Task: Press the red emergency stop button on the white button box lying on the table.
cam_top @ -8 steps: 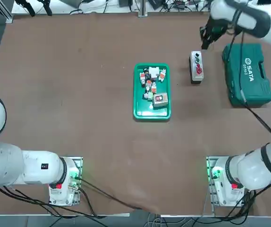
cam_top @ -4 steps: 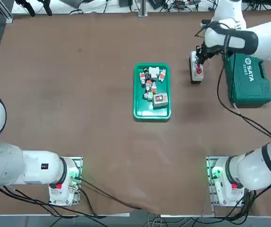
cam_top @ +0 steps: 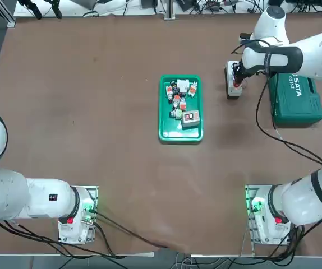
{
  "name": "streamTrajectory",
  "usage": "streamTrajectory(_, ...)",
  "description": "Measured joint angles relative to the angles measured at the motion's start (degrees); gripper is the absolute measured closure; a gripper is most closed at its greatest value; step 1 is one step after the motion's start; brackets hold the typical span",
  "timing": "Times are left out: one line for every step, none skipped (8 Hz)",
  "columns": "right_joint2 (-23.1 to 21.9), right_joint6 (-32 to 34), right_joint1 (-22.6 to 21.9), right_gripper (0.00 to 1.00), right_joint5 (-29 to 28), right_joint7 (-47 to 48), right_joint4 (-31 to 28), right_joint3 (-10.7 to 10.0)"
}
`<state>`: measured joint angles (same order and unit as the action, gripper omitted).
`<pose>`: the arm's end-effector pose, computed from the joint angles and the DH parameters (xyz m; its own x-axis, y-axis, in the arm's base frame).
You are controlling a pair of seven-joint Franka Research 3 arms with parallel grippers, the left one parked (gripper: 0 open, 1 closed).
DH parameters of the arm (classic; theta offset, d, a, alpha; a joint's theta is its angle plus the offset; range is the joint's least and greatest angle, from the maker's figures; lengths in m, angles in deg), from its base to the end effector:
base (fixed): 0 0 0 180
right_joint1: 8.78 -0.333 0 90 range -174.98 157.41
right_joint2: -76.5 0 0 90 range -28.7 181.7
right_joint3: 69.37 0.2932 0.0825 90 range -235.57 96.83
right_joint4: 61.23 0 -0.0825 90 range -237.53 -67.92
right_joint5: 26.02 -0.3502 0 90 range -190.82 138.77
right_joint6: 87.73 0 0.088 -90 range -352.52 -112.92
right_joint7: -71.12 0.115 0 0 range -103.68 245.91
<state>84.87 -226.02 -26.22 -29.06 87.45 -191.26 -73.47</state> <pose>0.4925 0.1173 0.2890 0.9958 -0.0908 -0.0087 -0.0910 -0.9956 -0.0233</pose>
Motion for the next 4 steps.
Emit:
streamTrajectory(0.4,-0.5,0.0,0.99,0.0,0.0,0.0,-0.1)
streamTrajectory(0.8,-1.0,0.1,0.99,0.0,0.0,0.0,-0.1)
streamTrajectory(1.4,-1.2,0.1,0.99,0.0,0.0,0.0,-0.2)
streamTrajectory(1.6,-1.3,0.1,0.99,0.0,0.0,0.0,-0.2)
